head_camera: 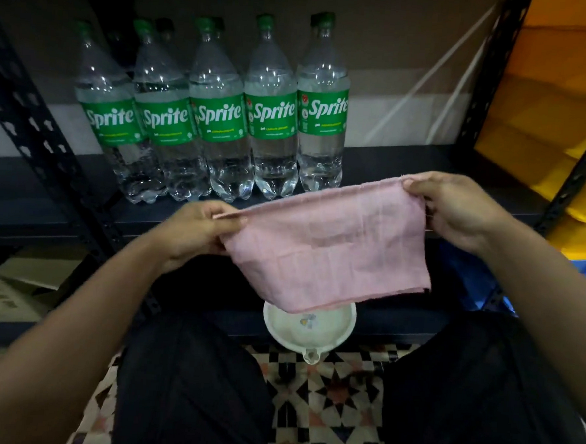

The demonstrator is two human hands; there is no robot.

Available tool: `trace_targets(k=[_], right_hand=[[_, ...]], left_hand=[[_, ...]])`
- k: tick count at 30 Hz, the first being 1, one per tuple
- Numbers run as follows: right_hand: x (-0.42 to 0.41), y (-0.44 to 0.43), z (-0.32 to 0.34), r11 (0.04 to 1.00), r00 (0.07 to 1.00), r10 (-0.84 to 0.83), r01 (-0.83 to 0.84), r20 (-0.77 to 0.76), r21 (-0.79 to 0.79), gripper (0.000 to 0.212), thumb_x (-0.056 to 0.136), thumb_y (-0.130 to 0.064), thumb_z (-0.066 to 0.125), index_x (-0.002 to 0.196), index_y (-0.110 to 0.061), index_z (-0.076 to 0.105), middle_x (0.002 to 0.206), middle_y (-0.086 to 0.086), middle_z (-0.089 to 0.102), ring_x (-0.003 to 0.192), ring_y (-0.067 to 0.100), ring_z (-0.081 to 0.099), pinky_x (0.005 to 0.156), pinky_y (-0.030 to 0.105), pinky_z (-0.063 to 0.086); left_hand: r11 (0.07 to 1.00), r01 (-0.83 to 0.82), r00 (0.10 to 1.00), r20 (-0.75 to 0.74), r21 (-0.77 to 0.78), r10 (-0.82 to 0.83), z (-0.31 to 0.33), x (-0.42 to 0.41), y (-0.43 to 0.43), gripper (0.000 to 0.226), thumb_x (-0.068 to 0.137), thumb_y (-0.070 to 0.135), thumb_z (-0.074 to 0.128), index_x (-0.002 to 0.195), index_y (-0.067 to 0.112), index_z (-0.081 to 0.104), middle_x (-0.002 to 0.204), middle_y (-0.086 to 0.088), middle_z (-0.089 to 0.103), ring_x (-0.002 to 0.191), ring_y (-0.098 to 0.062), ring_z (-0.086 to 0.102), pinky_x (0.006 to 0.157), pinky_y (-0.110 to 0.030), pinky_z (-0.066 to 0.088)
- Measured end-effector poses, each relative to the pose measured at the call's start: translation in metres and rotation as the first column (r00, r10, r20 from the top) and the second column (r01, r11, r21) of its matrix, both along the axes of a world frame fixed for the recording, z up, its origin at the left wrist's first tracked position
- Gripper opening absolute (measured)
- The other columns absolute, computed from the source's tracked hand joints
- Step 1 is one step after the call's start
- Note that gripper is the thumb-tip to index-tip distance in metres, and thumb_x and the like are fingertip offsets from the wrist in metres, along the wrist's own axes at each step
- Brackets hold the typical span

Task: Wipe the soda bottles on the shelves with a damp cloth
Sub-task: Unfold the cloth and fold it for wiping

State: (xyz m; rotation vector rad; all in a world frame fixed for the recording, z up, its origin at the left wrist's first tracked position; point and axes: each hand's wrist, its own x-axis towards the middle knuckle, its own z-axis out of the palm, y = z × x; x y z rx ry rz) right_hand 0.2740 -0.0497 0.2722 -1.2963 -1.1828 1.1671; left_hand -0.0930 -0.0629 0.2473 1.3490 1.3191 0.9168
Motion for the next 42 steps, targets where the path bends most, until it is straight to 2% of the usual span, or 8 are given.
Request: trace_targets(k=[6, 13, 19, 22, 28, 32, 36, 42], right_hand=[[0.002, 0.006, 0.010, 0.996, 0.999, -0.045, 0.045, -0.004, 0.082, 0.015, 0.102, -0.014, 0.060, 0.102, -0.008, 0.073, 0.094, 0.011, 0.075, 0.076, 0.016, 0.071, 0.067, 0.034, 0.057], [-0.002, 0.006, 0.022, 0.989, 0.995, -0.097, 0.094, 0.022, 0.116, 0.024, 0.104, -0.023, 0.060, 0.100, -0.002, 0.072, 0.099, 0.018, 0.067, 0.084, 0.025, 0.062, 0.072, 0.035, 0.055], [0.001, 0.003, 0.027, 0.987, 0.992, -0.116, 0.109, 0.051, 0.120, 0.013, 0.100, -0.005, 0.061, 0.094, -0.002, 0.072, 0.097, 0.018, 0.070, 0.085, 0.024, 0.065, 0.074, 0.032, 0.059], [0.004, 0.004, 0.026, 0.990, 0.997, -0.072, 0.068, 0.028, 0.120, 0.014, 0.098, 0.000, 0.061, 0.094, -0.005, 0.073, 0.085, 0.009, 0.072, 0.076, 0.016, 0.066, 0.066, 0.025, 0.057], [0.011, 0.010, 0.022, 0.993, 0.999, -0.031, 0.032, -0.013, 0.116, 0.018, 0.092, 0.009, 0.063, 0.103, -0.003, 0.071, 0.087, 0.009, 0.072, 0.074, 0.012, 0.066, 0.069, 0.024, 0.051], [0.011, 0.012, 0.022, 0.993, 0.999, -0.041, 0.044, -0.036, 0.109, 0.016, 0.093, 0.006, 0.061, 0.101, -0.003, 0.072, 0.076, 0.006, 0.071, 0.063, 0.009, 0.063, 0.066, 0.023, 0.050], [0.010, 0.010, 0.022, 0.998, 0.998, -0.014, 0.019, -0.067, 0.067, 0.016, 0.098, -0.002, 0.057, 0.100, -0.009, 0.071, 0.093, 0.013, 0.071, 0.082, 0.020, 0.068, 0.075, 0.031, 0.060], [0.006, 0.010, 0.012, 0.998, 0.999, -0.034, 0.034, 0.001, 0.045, 0.014, 0.103, -0.008, 0.057, 0.100, -0.011, 0.070, 0.092, 0.010, 0.069, 0.083, 0.021, 0.064, 0.080, 0.039, 0.060]], left_hand=[[0.988, -0.053, 0.998, 0.035, 0.148, 0.048, 0.027, -0.004, 0.007, 0.013, 0.105, 0.018, 0.060, 0.107, 0.012, 0.071, 0.082, 0.002, 0.079, 0.069, -0.007, 0.073, 0.067, -0.022, 0.062], [0.931, -0.232, 0.973, 0.078, 0.282, 0.219, 0.040, -0.001, 0.015, 0.020, 0.101, 0.019, 0.069, 0.084, 0.011, 0.066, 0.068, 0.002, 0.075, 0.056, -0.008, 0.069, 0.058, -0.021, 0.060], [0.934, -0.210, 0.978, 0.047, 0.290, 0.205, 0.046, -0.003, 0.019, 0.021, 0.101, 0.023, 0.068, 0.086, 0.010, 0.071, 0.073, 0.000, 0.077, 0.061, -0.011, 0.071, 0.060, -0.022, 0.060], [0.937, -0.198, 0.980, 0.035, 0.286, 0.196, 0.046, -0.005, 0.021, 0.018, 0.100, 0.023, 0.070, 0.086, 0.012, 0.071, 0.075, -0.001, 0.077, 0.064, -0.012, 0.070, 0.062, -0.022, 0.060], [0.935, -0.188, 0.982, 0.049, 0.299, 0.182, 0.047, -0.002, 0.020, 0.015, 0.099, 0.012, 0.071, 0.085, 0.012, 0.066, 0.069, 0.003, 0.075, 0.060, -0.006, 0.070, 0.060, -0.020, 0.059], [0.939, -0.173, 0.984, 0.084, 0.297, 0.155, 0.049, -0.002, 0.018, 0.009, 0.097, 0.007, 0.072, 0.099, 0.016, 0.070, 0.080, 0.003, 0.078, 0.066, -0.007, 0.073, 0.061, -0.022, 0.060], [0.950, -0.158, 0.986, 0.094, 0.271, 0.137, 0.047, -0.002, 0.018, 0.005, 0.100, 0.010, 0.068, 0.098, 0.015, 0.070, 0.079, 0.004, 0.077, 0.065, -0.008, 0.070, 0.063, -0.023, 0.061], [0.955, -0.187, 0.978, 0.140, 0.231, 0.158, 0.040, 0.002, 0.017, 0.017, 0.105, 0.021, 0.062, 0.093, 0.010, 0.069, 0.072, 0.002, 0.077, 0.061, -0.010, 0.072, 0.061, -0.023, 0.060]])
